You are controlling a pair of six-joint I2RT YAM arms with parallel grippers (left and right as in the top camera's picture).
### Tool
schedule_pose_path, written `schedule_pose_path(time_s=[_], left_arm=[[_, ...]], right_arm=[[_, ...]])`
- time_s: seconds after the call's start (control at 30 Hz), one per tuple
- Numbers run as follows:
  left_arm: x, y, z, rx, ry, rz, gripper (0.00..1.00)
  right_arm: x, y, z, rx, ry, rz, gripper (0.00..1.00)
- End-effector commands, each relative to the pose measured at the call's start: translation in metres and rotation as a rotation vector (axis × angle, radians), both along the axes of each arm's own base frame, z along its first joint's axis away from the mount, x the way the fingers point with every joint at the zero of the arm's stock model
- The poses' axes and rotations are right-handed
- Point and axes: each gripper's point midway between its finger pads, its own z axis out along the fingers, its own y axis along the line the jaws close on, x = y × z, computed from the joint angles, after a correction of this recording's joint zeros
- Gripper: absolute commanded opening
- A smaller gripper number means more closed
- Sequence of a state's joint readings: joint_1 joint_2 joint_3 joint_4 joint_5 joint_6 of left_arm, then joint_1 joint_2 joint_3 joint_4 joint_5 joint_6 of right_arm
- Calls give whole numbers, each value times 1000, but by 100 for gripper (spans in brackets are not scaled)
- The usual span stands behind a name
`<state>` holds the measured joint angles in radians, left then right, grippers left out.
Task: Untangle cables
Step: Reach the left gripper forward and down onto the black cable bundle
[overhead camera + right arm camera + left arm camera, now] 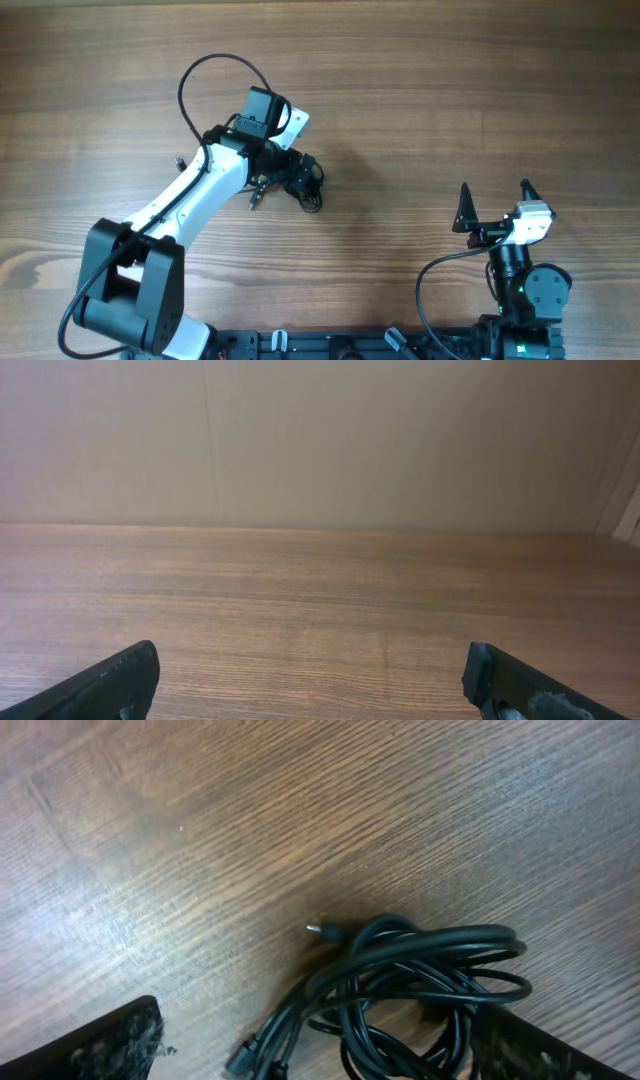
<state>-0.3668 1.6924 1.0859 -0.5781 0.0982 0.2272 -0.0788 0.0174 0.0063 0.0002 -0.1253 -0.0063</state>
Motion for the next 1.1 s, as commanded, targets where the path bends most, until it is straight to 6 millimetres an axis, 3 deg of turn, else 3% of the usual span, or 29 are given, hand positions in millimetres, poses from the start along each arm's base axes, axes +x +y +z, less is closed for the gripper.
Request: schedule_pose_path(time_s=[0.0,0.13,0.27,0.3,0.4,0.43,0.57,0.67,0.73,0.77,0.8,0.9,0.97,1.0,1.07], left_arm=[[3,-8,-7,27,-13,-153,100],[-1,-14,-17,2,18,-184,100],[4,-21,-15,-5,-32,-287,90],[8,-23,-13,-9,-49,-286,86],[13,-27,-10,-23,-75,-290,47],[12,-30,-9,-41,-73,-297,44],[6,-36,-9,-86,-56,-315,44],[5,-36,-10,-85,-51,-315,39],[5,-36,-11,-84,-49,-316,49],[4,-36,-14,-82,-41,-316,62],[4,-35,-18,-80,-30,-315,68],[2,-35,-35,-72,7,-313,70],[3,-35,-38,-72,6,-313,64],[5,-36,-38,-74,0,-314,56],[9,-38,-36,-78,-22,-314,29]], right_arm=[[0,-2,3,-19,-13,-12,100],[0,-2,3,-19,-13,-12,100],[0,-2,3,-19,-13,-12,100],[0,-2,3,-19,-13,-12,100],[0,-2,3,-19,-13,-12,100],[0,-2,3,-19,-13,-12,100],[0,-2,3,-19,-13,-12,100],[0,-2,3,-19,-13,-12,100],[0,-2,3,-19,-13,-12,100],[0,-2,3,-19,-13,-12,100],[0,-2,3,-19,-13,-12,100],[0,-2,3,-19,-13,-12,100],[0,-2,3,-19,-13,-12,100],[0,-2,3,-19,-13,-12,100],[0,-2,3,-19,-13,-12,100]])
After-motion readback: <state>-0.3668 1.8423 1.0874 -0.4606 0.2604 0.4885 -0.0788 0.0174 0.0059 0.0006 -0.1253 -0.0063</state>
